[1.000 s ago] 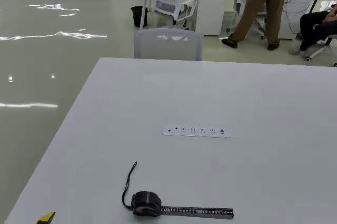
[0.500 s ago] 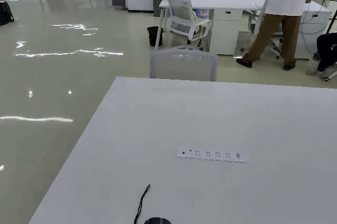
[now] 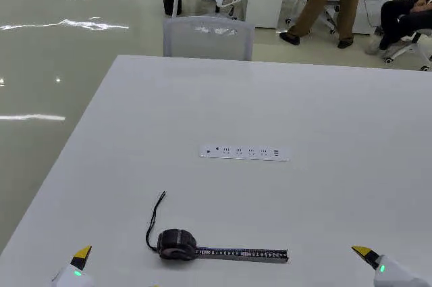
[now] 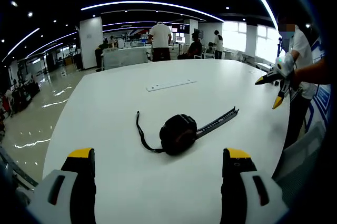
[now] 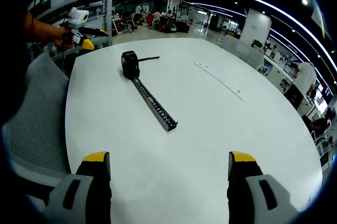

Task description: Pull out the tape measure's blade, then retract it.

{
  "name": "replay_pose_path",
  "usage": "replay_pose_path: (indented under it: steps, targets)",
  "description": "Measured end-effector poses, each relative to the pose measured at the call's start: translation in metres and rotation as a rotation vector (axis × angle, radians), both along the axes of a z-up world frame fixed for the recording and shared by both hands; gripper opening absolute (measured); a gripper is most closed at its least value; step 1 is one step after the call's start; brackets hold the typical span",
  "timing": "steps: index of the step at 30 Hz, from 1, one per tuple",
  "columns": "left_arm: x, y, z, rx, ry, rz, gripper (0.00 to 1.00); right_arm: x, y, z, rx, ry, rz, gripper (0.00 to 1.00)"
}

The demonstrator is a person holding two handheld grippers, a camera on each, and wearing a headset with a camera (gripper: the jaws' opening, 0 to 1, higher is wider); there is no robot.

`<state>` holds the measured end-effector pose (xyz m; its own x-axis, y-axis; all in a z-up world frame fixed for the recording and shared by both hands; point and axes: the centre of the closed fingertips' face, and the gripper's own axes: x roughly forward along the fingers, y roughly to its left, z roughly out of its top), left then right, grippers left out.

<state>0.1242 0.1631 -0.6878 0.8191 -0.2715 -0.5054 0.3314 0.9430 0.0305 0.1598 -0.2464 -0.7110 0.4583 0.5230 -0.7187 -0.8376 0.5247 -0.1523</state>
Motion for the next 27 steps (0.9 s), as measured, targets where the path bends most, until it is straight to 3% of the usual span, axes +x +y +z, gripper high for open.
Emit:
replay_pose_path:
  steps: [3,6,10,12,16,20,22,26,27]
  targets:
    - [0.002,0.001,-0.003,0.002,0.005,0.009,0.99,0.005,0.011,0.001,-0.022,0.007,0.049,0.94]
    - [0.005,-0.009,-0.002,0.005,0.002,0.006,0.99,0.012,0.019,-0.002,-0.043,0.016,0.095,0.93]
    - [0.009,-0.009,-0.005,0.002,0.001,0.032,0.99,0.016,0.033,0.005,-0.077,0.018,0.157,0.9]
    - [0.012,-0.01,-0.009,-0.008,-0.004,0.052,0.99,0.024,0.035,-0.007,-0.082,0.029,0.178,0.89]
    - [0.018,-0.011,-0.003,0.021,-0.048,0.115,0.99,0.027,0.046,-0.005,-0.124,0.046,0.246,0.85]
    - [0.024,-0.015,-0.008,-0.003,-0.044,0.125,0.99,0.035,0.052,-0.012,-0.15,0.066,0.29,0.84]
    - [0.027,-0.018,-0.01,0.007,-0.044,0.126,0.99,0.034,0.058,-0.01,-0.155,0.088,0.313,0.84]
    - [0.033,-0.026,-0.009,0.018,-0.062,0.128,0.99,0.049,0.058,-0.03,-0.188,0.101,0.351,0.81]
    - [0.035,-0.027,-0.009,0.019,-0.063,0.129,0.99,0.048,0.061,-0.026,-0.188,0.104,0.355,0.8]
